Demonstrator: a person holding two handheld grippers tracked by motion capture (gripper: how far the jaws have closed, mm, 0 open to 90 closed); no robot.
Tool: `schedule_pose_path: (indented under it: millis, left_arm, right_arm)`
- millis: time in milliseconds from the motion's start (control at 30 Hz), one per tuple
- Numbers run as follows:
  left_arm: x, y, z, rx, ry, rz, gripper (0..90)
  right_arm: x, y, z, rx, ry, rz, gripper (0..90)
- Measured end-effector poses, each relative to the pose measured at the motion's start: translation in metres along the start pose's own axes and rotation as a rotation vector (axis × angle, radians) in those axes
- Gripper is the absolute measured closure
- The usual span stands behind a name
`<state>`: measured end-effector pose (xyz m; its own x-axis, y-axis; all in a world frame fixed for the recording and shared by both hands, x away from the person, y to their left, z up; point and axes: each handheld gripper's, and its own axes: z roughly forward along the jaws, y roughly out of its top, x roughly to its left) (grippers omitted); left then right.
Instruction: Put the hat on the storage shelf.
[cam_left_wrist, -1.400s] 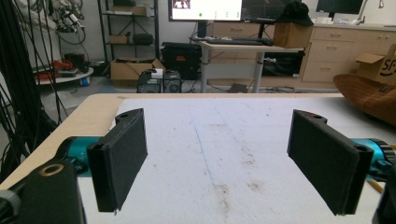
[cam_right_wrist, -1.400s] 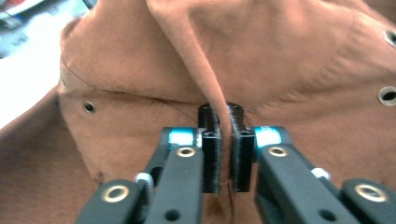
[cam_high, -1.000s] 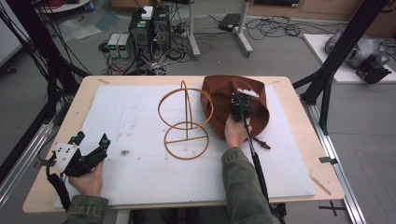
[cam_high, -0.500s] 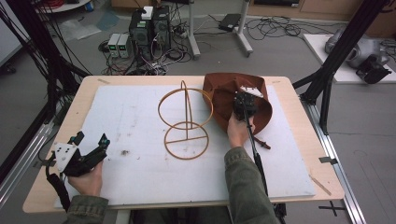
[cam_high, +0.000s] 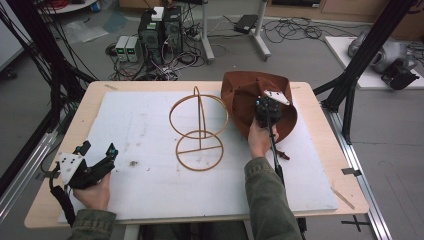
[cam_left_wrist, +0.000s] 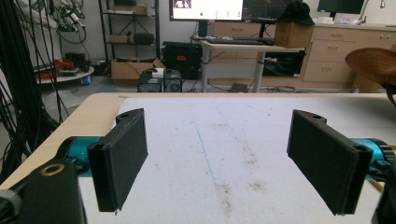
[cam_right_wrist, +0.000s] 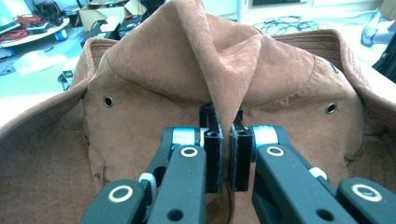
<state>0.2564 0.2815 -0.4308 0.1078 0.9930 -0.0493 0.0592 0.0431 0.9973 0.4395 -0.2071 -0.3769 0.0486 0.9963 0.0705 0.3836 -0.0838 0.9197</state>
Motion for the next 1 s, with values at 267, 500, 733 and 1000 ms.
schedule_pose_path:
  millis: [267,500,733,1000]
  left_arm:
    - [0.0,0.0,0.0,0.002,-0.001,-0.004,20.3]
    - [-0.001,0.0,0.0,0.004,-0.004,-0.001,20.3]
    - [-0.002,0.0,0.0,0.003,-0.005,-0.004,20.3]
    - [-0.001,-0.001,0.0,0.007,-0.008,-0.01,20.3]
  right_arm:
    - [-0.007,0.007,-0.01,-0.063,-0.004,0.009,87.5]
    - [-0.015,0.013,-0.021,-0.117,0.019,0.022,87.5]
    - [-0.023,0.018,-0.03,-0.16,0.045,0.045,87.5]
    - [-0.031,0.026,-0.045,-0.236,0.098,0.056,87.4]
